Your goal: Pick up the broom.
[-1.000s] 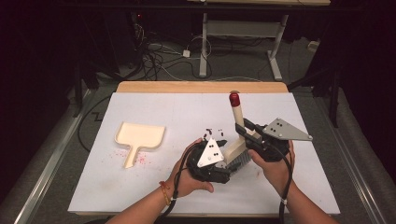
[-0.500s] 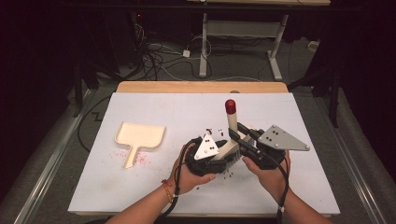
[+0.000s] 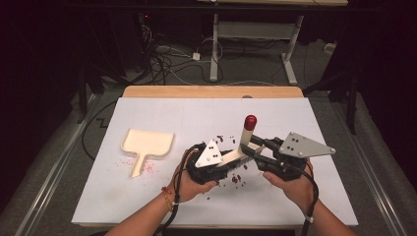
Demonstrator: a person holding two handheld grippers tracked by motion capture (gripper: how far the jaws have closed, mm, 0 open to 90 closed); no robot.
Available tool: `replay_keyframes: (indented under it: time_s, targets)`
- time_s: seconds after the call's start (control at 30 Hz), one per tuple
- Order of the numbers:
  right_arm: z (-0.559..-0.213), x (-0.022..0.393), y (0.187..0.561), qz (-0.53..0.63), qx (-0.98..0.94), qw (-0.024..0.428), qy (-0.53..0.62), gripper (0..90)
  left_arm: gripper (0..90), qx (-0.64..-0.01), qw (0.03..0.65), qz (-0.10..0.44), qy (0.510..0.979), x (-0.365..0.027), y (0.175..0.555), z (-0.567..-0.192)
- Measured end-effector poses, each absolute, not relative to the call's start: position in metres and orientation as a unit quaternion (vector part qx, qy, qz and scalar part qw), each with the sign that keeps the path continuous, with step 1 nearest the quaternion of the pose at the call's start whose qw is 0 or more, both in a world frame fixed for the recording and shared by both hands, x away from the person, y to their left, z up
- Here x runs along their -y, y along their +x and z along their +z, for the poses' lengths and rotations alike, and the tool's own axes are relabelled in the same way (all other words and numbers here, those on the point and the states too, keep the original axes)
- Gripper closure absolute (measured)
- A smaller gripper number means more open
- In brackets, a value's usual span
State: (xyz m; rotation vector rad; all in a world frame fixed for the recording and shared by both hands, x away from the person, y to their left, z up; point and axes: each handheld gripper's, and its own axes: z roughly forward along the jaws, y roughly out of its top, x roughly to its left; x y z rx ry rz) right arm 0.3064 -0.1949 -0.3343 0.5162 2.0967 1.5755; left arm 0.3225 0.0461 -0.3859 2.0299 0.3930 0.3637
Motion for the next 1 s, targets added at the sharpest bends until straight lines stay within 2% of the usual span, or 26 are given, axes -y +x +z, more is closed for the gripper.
replay_keyframes:
  time_s: [0.07,0.23,0.43,0.67,0.73,0.8,0.87,0.93,1.0]
  targets:
    - [-0.333,0.199,0.307,0.568,-0.779,0.211,0.162,59.4,65.4,-0.156,0.497,0.148,0.841,-0.051,0.320,-0.385]
    - [-0.338,0.211,0.310,0.535,-0.810,0.199,0.137,52.4,65.4,-0.127,0.478,0.142,0.858,-0.065,0.313,-0.387]
    - [-0.355,0.210,0.315,0.482,-0.856,0.162,0.094,44.3,65.4,-0.096,0.465,0.119,0.872,-0.073,0.307,-0.393]
    - [-0.381,0.186,0.316,0.426,-0.897,0.110,0.035,42.5,65.4,-0.052,0.451,0.069,0.888,-0.078,0.300,-0.403]
    - [-0.390,0.180,0.317,0.409,-0.908,0.088,0.023,43.3,65.3,-0.044,0.452,0.059,0.889,-0.077,0.299,-0.403]
    - [-0.393,0.178,0.318,0.397,-0.913,0.086,0.021,43.8,65.4,-0.036,0.451,0.055,0.890,-0.076,0.298,-0.403]
    - [-0.400,0.174,0.322,0.408,-0.912,0.048,0.006,53.5,65.4,-0.030,0.453,0.047,0.890,-0.075,0.299,-0.404]
    - [-0.403,0.172,0.319,0.409,-0.912,0.033,0.011,60.0,65.3,-0.029,0.451,0.047,0.891,-0.075,0.299,-0.404]
    - [-0.405,0.170,0.319,0.407,-0.913,0.031,0.001,62.8,65.2,-0.025,0.446,0.044,0.894,-0.073,0.299,-0.406]
